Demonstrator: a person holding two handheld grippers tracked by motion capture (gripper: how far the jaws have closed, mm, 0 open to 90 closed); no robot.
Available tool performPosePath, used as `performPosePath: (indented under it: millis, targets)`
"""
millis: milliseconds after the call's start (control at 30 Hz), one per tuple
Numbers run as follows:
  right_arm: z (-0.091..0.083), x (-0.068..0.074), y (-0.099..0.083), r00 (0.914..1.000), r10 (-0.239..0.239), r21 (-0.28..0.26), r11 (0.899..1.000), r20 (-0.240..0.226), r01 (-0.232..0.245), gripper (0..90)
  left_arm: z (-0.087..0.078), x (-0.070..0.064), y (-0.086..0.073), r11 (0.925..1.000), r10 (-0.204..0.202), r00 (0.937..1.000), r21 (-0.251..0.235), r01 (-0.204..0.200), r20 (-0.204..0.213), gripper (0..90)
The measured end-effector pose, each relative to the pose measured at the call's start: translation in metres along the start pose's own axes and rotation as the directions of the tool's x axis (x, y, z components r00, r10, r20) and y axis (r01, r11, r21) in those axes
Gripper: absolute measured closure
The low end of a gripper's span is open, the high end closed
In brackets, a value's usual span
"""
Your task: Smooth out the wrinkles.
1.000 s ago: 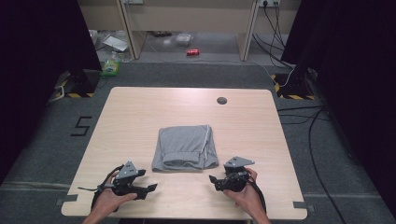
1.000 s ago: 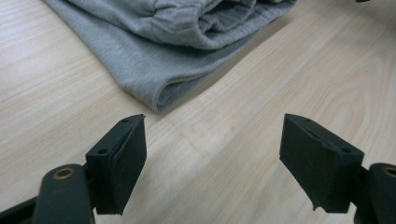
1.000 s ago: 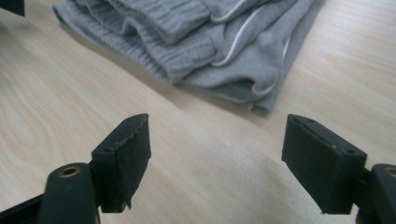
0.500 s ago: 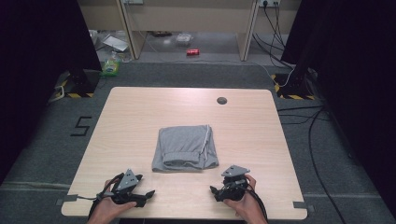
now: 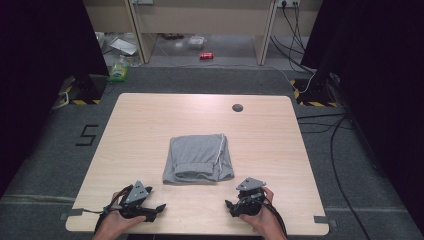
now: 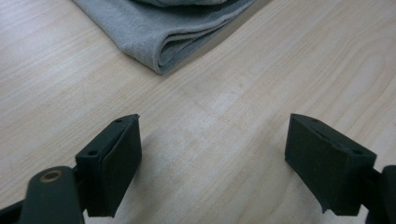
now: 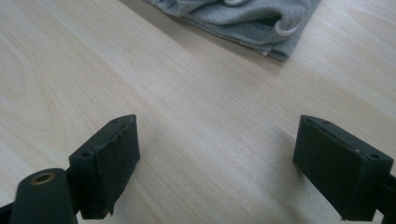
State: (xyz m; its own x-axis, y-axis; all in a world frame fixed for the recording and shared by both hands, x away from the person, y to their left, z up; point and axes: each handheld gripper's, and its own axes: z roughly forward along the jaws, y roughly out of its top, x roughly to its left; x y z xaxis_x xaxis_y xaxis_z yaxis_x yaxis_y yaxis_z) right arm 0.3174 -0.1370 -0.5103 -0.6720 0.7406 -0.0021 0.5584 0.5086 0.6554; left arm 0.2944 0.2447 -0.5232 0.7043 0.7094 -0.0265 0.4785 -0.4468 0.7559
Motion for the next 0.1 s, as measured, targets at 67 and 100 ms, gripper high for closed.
performPosePath:
  millis: [67,100]
  targets:
    - [0.0001,-0.0003,0.0,1.0,-0.002,-0.001,1.0,-0.003,0.002,14.6,0.0,0.0002,0.0,1.0,0.0,1.0,0.0,0.0,0.001,17.9]
    - [0.0002,-0.0006,0.0,1.0,-0.003,-0.002,1.0,-0.001,0.003,14.6,0.0,0.0005,0.0001,1.0,0.002,1.0,0.001,-0.002,0.002,17.9]
